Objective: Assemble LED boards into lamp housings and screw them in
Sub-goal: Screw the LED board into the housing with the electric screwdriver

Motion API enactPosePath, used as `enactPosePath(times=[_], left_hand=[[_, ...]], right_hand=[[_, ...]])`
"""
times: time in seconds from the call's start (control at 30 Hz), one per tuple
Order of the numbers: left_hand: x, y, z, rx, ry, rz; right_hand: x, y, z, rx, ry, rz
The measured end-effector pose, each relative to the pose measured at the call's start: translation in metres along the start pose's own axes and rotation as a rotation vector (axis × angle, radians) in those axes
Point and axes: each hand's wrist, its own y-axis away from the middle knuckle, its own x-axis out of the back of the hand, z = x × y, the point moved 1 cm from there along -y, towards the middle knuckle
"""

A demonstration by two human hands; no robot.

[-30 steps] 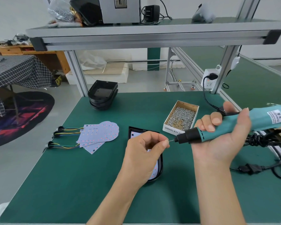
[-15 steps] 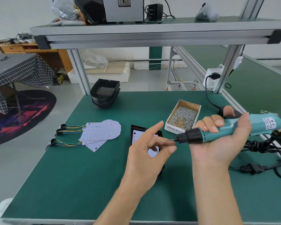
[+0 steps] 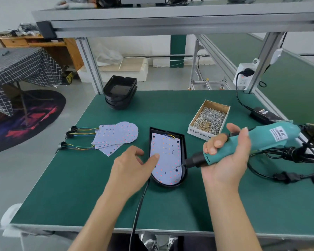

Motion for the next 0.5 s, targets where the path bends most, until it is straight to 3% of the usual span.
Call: enactPosePath(times=[0.17, 0.5], left_hand=[[-0.022, -0.004, 0.0, 0.03, -0.142, -0.144], [-0.025, 0.0, 0.0, 0.013, -0.074, -0.15]], right_hand=[[-0.005, 0.006, 0.017, 0.022, 0.067, -0.009], [-0.006, 0.01, 0.031, 0.049, 0.181, -0.087]])
